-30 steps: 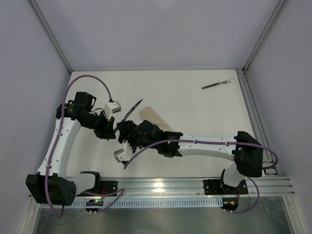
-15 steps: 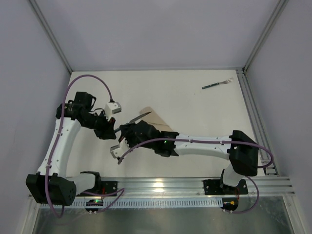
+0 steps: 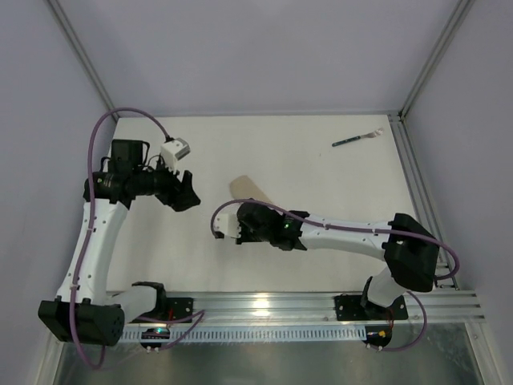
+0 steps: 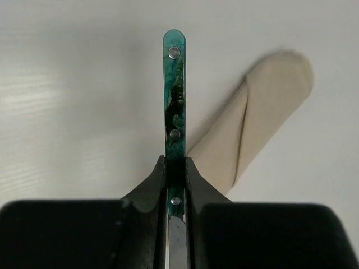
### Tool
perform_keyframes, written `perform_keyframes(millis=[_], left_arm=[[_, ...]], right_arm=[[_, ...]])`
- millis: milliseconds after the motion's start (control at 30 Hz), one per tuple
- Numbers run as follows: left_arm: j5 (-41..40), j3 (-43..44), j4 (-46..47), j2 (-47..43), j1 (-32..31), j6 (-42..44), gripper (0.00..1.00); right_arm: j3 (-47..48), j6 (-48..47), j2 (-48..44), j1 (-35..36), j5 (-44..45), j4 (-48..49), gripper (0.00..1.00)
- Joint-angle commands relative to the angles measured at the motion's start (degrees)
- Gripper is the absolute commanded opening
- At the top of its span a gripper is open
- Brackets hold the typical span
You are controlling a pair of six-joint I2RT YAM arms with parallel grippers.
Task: Fold the napkin into a case and place the utensils inside
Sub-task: Insert the knife into the folded napkin.
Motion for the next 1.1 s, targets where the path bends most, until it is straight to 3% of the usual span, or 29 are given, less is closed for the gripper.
perform_keyframes(millis=[0,167,233,367,600,967,1067], left_arm=[[-7.7,1.1,11.9,1.3,-0.1,-9.2,0.74],[-17.6,1.4,15.0,11.6,-5.2,-12.5,0.59],[-20.5,1.9,17.0,17.3,-8.3,-12.7,0.59],[-26.2,3.2,24.6,24.6,-14.9,-14.1,0.69],[-26.4,9.3,35.1,37.1,-15.6,-19.2,0.66],[-25.3,13.8,36.8,48.6,-16.8,-20.6,0.62],[-25.4,13.7,36.8,49.8,-17.0,-20.8,0.55]], right_arm=[[-0.8,15.2,-3.8,-3.8,0.8,-7.4,0.04],[1.5,25.7,-3.1,-12.8,-4.9,-13.8,0.04],[3.6,27.8,-0.5,-16.2,-5.7,-16.6,0.04],[8.9,30.5,5.3,-19.8,-7.0,-21.4,0.04],[16.0,33.2,12.5,-21.3,-12.0,-24.5,0.04],[13.9,37.0,14.0,-21.4,-12.2,-24.2,0.04],[14.5,37.5,14.8,-21.4,-11.7,-23.7,0.04]])
